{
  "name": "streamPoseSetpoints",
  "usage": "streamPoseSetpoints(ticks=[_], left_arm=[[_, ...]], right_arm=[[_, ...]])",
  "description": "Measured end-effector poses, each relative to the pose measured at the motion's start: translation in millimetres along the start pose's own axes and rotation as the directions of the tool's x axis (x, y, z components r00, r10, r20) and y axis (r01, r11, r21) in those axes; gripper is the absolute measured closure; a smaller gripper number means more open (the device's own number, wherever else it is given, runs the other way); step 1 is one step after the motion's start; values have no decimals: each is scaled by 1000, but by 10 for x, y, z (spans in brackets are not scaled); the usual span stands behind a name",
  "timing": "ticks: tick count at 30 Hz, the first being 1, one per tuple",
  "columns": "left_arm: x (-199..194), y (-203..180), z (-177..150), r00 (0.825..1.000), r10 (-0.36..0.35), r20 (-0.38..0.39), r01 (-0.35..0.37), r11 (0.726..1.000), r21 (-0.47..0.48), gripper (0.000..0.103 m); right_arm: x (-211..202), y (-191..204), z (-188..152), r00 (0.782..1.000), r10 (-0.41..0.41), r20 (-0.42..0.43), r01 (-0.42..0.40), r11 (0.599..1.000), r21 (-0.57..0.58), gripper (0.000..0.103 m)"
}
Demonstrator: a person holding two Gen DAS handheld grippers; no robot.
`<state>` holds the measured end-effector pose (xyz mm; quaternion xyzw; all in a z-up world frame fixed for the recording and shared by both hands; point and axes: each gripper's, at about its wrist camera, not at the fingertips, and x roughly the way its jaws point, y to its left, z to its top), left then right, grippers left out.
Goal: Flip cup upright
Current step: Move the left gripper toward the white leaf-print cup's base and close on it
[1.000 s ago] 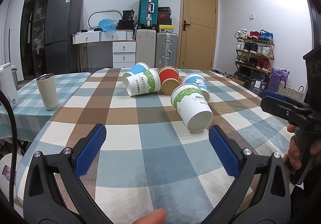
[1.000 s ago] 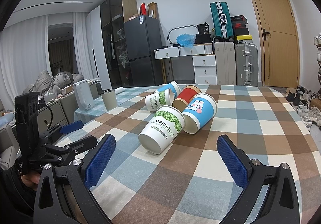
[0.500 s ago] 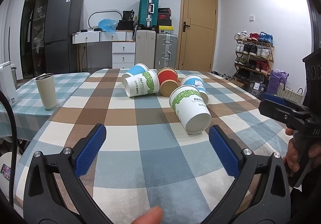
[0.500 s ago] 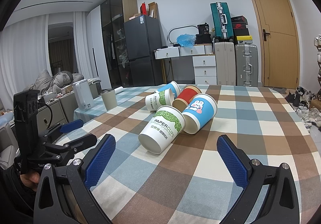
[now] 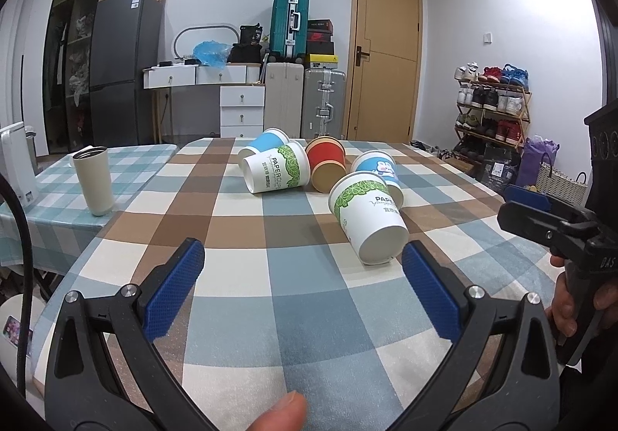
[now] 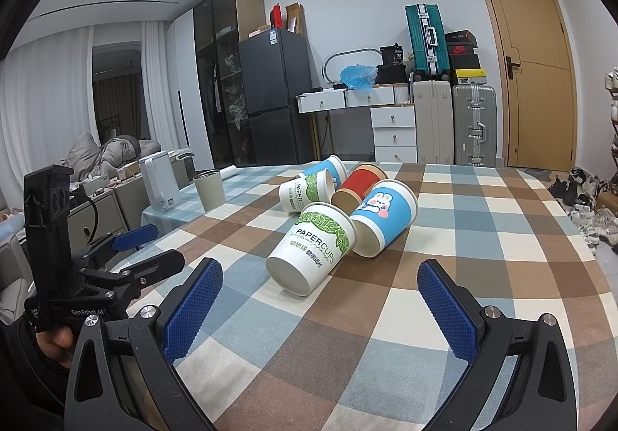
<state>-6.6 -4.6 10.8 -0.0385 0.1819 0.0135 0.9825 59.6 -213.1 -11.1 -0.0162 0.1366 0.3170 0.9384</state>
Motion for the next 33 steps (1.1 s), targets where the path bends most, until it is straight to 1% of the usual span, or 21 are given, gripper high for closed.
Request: streamPoseSetpoints(ticks=[9,14,21,23,26,33], left_arm=[[37,18,23,1000,12,-24,-12,1000,-10,1],[68,16,55,999,15,-42,-15,1000,-13,1],[134,-32,107,998,-10,-66,10,1000,-1,1],[162,-82,123,997,-5,-72,5,1000,11,1],[232,-152,145,995,-13,-96,15,1000,24,1],[496,-290,178,984,2,-181,6,999,43,1]], right_arm=[[53,-44,10,1000,-14,0,14,1000,2,0],[-18,-64,42,1000,-22,-6,22,1000,11,0],[-28,-122,71,998,-50,-25,51,999,20,0],[-13,-154,89,998,-54,-34,55,998,28,0],[5,-177,97,996,-70,-50,71,997,19,0],[48,-243,97,991,-94,-91,96,995,19,0]])
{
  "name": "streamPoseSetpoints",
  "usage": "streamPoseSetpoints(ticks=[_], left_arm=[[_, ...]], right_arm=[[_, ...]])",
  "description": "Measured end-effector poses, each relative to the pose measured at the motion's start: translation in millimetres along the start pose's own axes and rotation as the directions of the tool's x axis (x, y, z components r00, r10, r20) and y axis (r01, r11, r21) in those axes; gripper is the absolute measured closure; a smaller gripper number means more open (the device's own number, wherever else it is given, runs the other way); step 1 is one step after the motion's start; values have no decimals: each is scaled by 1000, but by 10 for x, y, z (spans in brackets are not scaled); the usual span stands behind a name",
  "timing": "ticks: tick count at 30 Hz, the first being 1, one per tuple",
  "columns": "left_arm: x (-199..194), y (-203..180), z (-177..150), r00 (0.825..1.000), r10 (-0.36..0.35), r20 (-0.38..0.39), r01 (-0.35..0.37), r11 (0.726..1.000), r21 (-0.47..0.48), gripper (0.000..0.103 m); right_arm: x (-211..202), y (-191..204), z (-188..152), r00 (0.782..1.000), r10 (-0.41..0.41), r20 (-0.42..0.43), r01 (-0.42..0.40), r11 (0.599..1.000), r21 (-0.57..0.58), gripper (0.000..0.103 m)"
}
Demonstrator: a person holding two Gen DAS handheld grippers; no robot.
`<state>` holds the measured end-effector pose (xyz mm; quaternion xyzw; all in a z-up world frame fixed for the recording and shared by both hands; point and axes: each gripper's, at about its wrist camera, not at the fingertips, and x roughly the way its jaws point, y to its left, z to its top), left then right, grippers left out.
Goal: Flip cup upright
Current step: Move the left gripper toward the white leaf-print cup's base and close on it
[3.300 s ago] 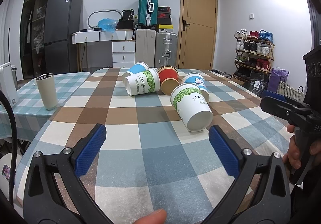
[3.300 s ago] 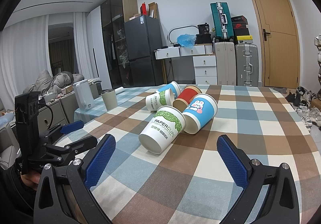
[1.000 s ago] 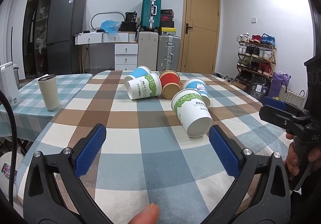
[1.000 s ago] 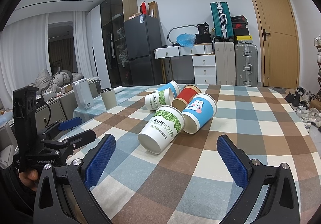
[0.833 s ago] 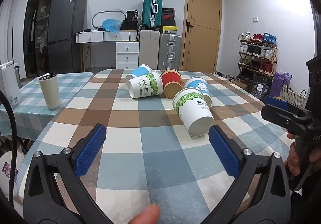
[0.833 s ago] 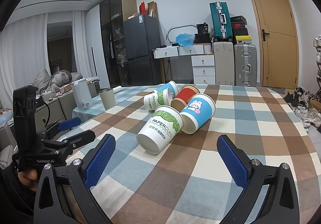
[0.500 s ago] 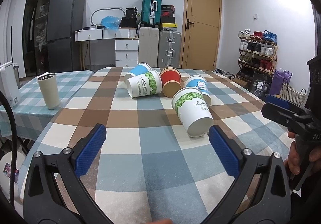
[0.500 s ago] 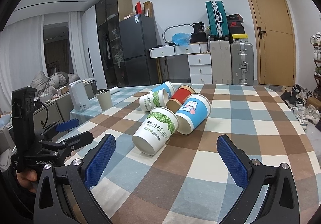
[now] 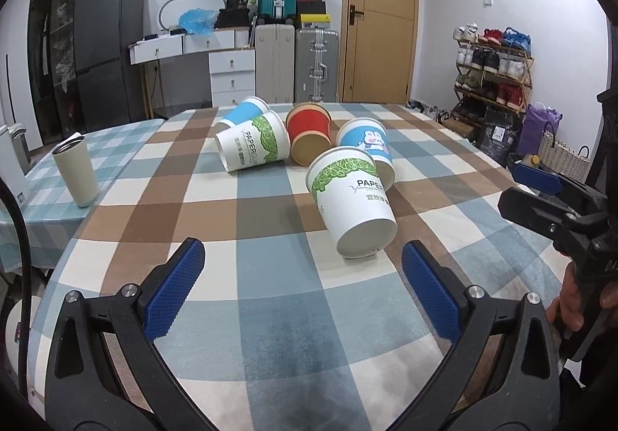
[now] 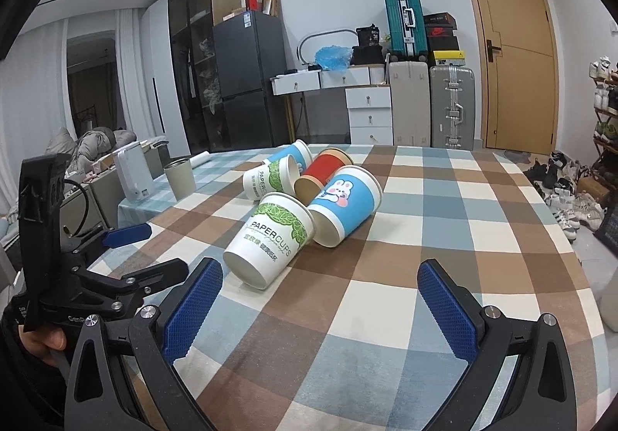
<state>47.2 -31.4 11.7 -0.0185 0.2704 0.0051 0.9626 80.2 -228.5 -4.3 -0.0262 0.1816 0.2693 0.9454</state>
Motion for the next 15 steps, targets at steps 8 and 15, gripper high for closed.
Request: streamPoseSetpoints(ticks=[8,15], left_arm=[[341,-175,148,997,-7,-81,8,1000,8,1],[604,-281,249,990,-36,-139,35,999,-11,2]], right_arm=[[31,-77,-11,999,-24,-29,25,1000,9,0],[-10,-134,-8,999,-36,-24,36,999,10,0]])
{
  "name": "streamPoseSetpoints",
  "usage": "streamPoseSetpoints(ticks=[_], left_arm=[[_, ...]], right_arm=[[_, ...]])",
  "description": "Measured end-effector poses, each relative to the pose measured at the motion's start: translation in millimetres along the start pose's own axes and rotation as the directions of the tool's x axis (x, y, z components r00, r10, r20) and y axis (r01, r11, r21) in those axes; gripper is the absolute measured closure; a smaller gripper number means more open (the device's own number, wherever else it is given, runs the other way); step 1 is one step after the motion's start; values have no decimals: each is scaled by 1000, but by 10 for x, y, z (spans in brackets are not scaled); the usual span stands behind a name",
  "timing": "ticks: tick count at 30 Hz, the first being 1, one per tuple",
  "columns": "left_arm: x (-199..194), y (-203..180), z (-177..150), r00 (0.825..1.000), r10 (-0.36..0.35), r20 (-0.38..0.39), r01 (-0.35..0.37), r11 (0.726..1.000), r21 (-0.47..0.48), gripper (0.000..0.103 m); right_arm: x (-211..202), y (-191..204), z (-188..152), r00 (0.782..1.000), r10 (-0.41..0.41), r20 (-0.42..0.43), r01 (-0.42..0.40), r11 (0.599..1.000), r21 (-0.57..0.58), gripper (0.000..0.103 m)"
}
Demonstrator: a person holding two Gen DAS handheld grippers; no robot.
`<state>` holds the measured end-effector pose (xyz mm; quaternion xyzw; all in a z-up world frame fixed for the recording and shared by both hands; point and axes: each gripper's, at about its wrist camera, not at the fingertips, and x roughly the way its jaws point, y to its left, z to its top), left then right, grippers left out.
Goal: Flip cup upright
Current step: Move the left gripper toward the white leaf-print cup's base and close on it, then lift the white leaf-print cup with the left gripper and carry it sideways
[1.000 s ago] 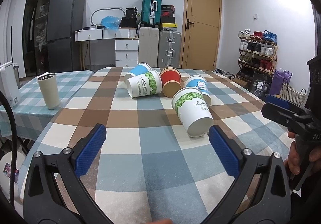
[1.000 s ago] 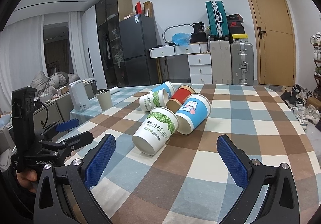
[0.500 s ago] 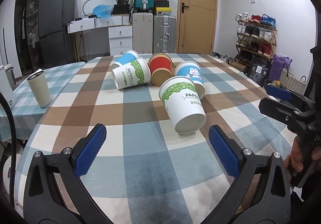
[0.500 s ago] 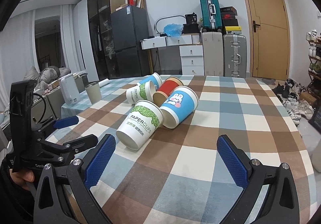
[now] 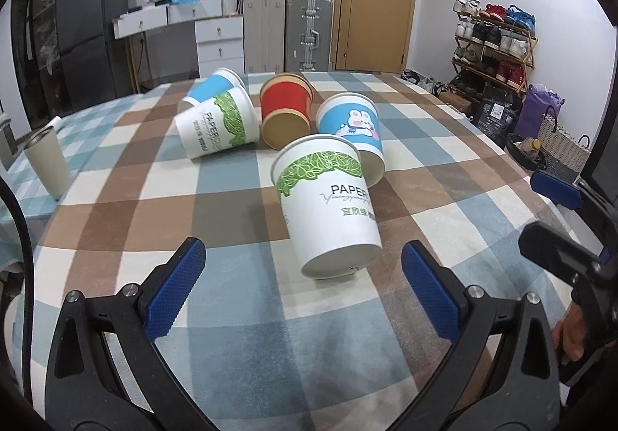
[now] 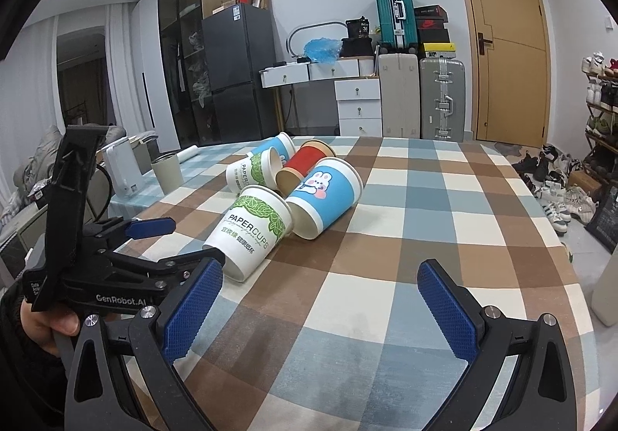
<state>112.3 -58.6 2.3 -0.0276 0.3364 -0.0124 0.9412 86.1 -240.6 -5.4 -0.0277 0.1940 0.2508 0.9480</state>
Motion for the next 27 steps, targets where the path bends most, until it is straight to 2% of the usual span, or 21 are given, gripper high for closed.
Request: streamPoseSetpoints(ticks=[7,12,14,16,27], left_arm=[[163,-107,109,1000,-13,-21,12,1000,-11,3],[282,-156,117,997,-30,-69,30,1000,-7,26],[306,-162,110,996,-41,-80,40,999,-12,41],[323,-155,98,995,-46,-90,45,999,-15,48],[135,-11,27,998,-50,-47,48,998,-48,49]], right_arm=[[-34,-47,0,1000,-4,4,4,1000,15,0],[-34,-52,0,1000,-1,4,1,1000,14,0],[-37,-54,0,1000,1,3,-1,1000,11,0],[-32,-48,-2,1000,3,1,-3,1000,9,0],[16,58,-19,1000,16,-9,-16,1000,-4,0]])
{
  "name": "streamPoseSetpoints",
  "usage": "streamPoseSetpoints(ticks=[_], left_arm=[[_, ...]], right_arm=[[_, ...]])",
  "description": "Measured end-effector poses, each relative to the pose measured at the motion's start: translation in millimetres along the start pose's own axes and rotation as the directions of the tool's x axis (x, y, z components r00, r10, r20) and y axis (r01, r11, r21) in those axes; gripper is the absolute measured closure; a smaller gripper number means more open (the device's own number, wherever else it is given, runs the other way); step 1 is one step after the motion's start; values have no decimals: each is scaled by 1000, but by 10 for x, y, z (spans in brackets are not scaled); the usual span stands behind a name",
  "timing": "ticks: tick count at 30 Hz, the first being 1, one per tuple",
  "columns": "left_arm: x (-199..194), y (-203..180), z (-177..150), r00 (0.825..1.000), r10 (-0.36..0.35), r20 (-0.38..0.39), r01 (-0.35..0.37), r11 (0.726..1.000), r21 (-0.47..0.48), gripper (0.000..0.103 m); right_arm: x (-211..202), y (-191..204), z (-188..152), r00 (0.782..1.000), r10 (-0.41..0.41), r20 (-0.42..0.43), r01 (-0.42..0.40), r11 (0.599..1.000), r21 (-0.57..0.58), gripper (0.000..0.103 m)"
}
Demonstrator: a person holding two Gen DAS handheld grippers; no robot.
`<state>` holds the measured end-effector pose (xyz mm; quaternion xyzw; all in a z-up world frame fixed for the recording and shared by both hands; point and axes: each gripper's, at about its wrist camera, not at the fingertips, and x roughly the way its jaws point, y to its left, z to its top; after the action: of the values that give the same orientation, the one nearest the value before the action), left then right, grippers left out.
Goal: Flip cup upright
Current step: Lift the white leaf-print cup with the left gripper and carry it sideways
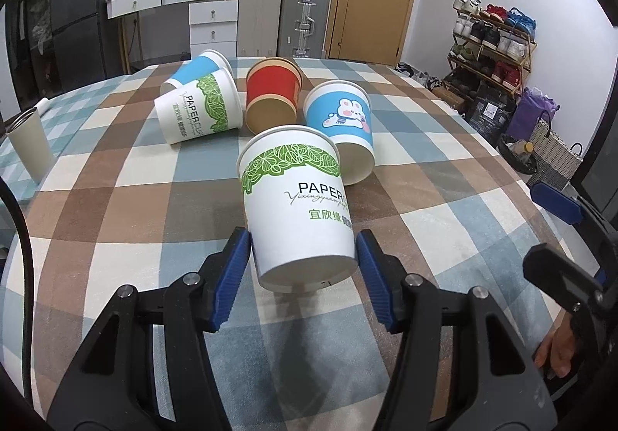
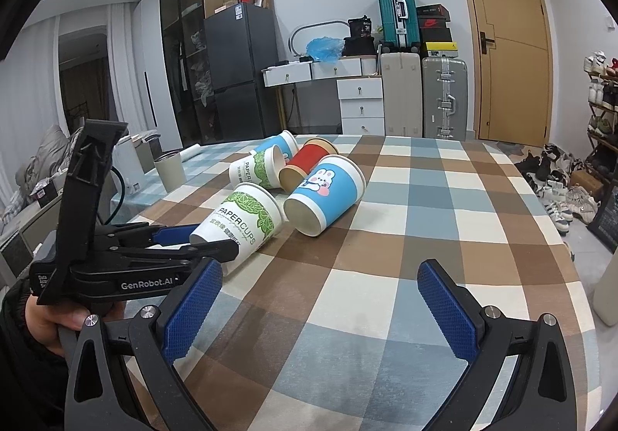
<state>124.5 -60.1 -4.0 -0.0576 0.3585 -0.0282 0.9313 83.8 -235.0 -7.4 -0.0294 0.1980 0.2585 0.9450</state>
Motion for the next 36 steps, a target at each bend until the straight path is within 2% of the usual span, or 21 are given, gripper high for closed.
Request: streamPoseSetpoints(ticks=[19,28,36], left_arm=[[-606,231,-375,994,-2,108,6,999,-42,51],[-963,222,-539,984,-13,175,20,999,-42,51],[-1157,180,-744,981,-9,193,21,998,-60,51]], right_arm=[[29,131,-26,1000,20,-7,-21,999,-24,0],[37,129,-26,1000,25,-6,-25,999,-26,0],[48,162,-31,1000,29,-12,-29,999,-31,0]])
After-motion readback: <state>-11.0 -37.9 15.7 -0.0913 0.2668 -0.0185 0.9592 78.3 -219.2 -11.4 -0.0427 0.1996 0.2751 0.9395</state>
